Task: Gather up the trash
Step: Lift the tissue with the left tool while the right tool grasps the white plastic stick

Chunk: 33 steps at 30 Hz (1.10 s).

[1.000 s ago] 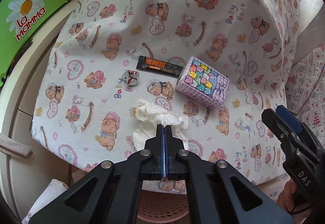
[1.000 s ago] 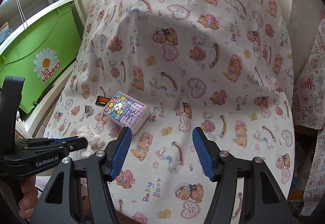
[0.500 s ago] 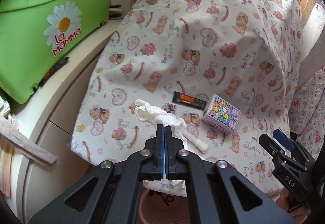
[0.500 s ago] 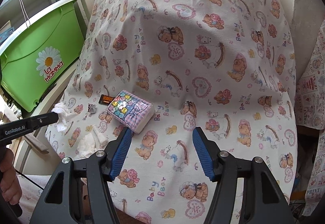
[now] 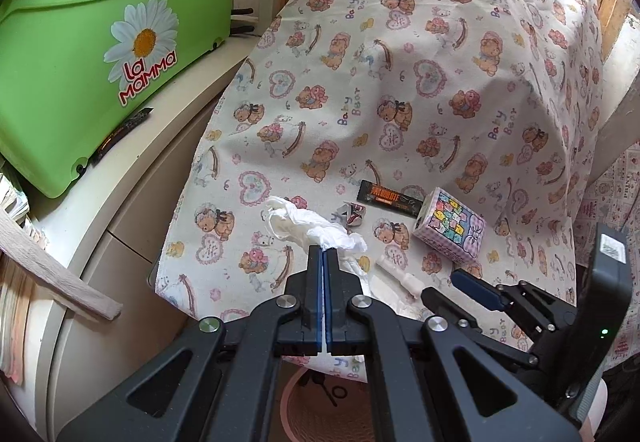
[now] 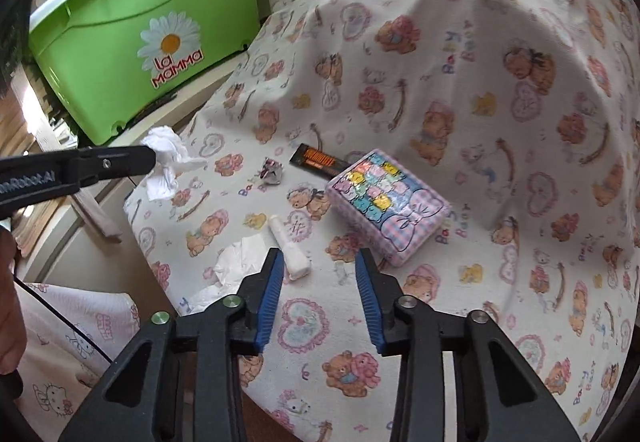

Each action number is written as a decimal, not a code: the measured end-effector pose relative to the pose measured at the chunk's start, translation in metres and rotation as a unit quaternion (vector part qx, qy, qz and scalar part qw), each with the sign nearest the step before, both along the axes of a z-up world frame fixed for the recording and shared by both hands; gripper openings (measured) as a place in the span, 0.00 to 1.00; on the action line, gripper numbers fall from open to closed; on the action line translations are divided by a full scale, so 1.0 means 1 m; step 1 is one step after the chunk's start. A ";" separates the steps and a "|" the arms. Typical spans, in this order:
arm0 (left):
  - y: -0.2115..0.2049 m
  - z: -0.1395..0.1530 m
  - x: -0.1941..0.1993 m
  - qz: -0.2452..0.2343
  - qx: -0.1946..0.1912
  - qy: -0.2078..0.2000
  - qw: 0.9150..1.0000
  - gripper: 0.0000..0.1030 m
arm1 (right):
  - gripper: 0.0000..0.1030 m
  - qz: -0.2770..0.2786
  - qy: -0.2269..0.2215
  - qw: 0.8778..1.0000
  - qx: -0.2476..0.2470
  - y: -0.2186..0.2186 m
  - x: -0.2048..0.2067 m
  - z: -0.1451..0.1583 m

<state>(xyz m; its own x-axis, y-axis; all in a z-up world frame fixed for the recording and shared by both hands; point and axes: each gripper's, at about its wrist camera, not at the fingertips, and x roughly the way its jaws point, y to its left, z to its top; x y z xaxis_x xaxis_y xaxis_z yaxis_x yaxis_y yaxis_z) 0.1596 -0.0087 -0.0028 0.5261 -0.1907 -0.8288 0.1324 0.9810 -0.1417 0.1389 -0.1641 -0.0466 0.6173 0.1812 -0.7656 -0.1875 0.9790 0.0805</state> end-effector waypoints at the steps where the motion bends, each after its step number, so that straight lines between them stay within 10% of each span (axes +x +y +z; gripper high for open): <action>1: 0.000 0.000 0.000 0.000 0.000 0.000 1.000 0.00 | 0.34 0.000 0.005 1.000 0.000 0.002 0.003 -0.004; 33: 0.004 -0.006 -0.001 -0.001 0.005 0.011 1.000 0.00 | 0.16 -0.064 -0.063 0.996 -0.006 -0.023 -0.019 0.013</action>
